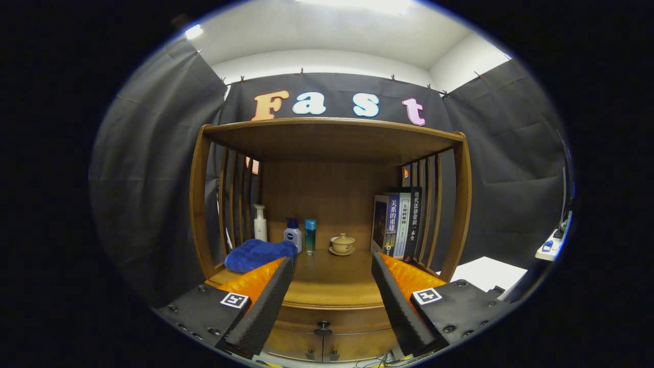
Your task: Pull open the drawer, take out the items inside it, and place them on the countertop above the cabinet.
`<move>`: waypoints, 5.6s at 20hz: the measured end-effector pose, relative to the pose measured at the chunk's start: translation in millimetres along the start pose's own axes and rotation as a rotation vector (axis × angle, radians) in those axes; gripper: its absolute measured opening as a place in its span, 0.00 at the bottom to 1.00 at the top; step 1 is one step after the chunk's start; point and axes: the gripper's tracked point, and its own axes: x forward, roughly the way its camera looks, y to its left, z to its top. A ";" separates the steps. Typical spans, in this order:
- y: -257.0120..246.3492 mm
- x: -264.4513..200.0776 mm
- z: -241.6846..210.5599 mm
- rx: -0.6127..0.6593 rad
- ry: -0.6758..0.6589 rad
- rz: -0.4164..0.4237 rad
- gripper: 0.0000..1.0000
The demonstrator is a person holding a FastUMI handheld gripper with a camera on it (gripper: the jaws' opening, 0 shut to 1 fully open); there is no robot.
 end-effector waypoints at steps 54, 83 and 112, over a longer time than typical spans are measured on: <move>7.1 58.9 -260.1 0.026 0.252 -0.019 0.46; 12.4 -25.5 -259.3 -0.006 0.257 -0.023 0.42; 18.5 -107.1 -266.8 -0.010 0.317 -0.004 0.35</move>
